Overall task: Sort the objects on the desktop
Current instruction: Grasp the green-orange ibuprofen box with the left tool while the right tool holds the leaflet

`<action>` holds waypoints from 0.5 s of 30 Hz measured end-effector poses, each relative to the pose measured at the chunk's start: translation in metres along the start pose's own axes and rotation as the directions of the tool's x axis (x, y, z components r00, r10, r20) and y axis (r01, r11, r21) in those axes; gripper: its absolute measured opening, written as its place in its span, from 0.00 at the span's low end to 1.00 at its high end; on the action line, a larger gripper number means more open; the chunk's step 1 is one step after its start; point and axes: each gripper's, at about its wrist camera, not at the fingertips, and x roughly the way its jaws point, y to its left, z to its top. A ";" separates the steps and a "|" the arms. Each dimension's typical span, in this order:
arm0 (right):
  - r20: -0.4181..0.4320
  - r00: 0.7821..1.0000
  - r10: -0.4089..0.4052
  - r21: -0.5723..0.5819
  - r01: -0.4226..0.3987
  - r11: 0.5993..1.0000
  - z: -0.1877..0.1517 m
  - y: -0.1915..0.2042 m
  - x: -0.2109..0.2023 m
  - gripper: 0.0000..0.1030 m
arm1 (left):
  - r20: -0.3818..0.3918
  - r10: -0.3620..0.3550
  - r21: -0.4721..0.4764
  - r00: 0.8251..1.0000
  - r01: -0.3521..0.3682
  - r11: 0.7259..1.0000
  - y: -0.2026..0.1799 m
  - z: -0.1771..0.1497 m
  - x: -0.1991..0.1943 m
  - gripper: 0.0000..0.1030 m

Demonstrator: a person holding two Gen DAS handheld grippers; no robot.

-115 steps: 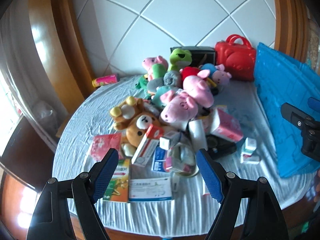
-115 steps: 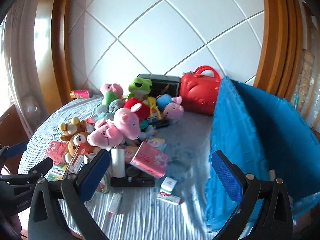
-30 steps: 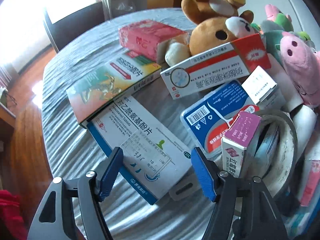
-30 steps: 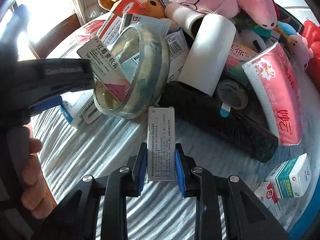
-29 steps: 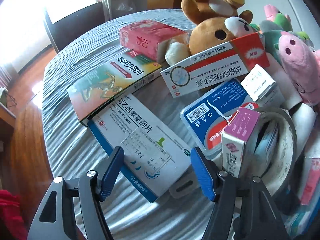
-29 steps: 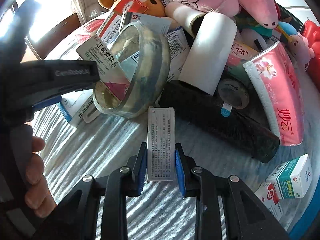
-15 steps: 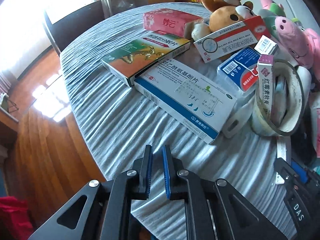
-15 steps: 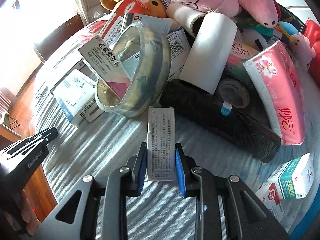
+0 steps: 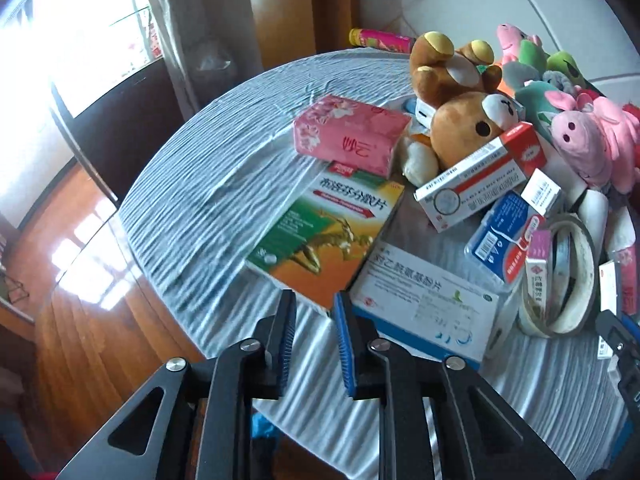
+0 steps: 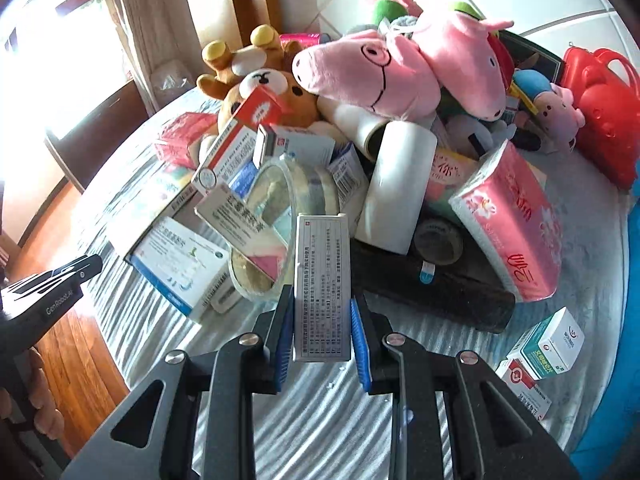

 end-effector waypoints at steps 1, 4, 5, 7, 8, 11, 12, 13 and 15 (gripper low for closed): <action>0.011 1.000 -0.018 0.022 0.018 1.000 0.003 0.009 0.002 0.25 | 0.004 -0.018 0.035 1.000 0.018 0.999 0.005 0.008 0.006 0.38; 0.043 0.995 -0.091 0.110 0.086 0.990 0.007 0.032 0.001 0.25 | -0.010 -0.096 0.156 0.995 0.097 0.983 0.010 0.031 0.025 0.42; 0.047 0.992 -0.115 0.149 0.107 0.983 0.011 0.046 0.003 0.25 | -0.024 -0.126 0.194 0.992 0.128 0.973 0.010 0.037 0.033 0.43; 0.046 0.989 -0.141 0.200 0.129 0.971 0.014 0.072 0.005 0.25 | -0.055 -0.165 0.256 0.985 0.174 0.951 0.009 0.048 0.048 0.49; 0.046 0.987 -0.153 0.225 0.139 0.964 0.016 0.084 0.007 0.25 | -0.072 -0.178 0.283 0.981 0.191 0.940 0.008 0.053 0.055 0.49; 0.032 0.984 -0.178 0.287 0.162 0.944 0.017 0.116 0.011 0.25 | -0.118 -0.217 0.338 0.969 0.245 0.909 0.000 0.066 0.068 0.52; 0.025 0.982 -0.189 0.294 0.174 0.940 0.020 0.126 0.015 0.25 | -0.136 -0.229 0.348 0.964 0.263 0.900 -0.001 0.070 0.074 0.55; 0.020 0.980 -0.200 0.307 0.185 0.934 0.021 0.132 0.016 0.25 | -0.154 -0.241 0.357 0.958 0.281 0.891 -0.002 0.074 0.078 0.56; 0.012 0.980 -0.201 0.326 0.186 0.927 0.024 0.139 0.017 0.25 | -0.186 -0.254 0.375 0.949 0.307 0.875 -0.009 0.080 0.087 0.56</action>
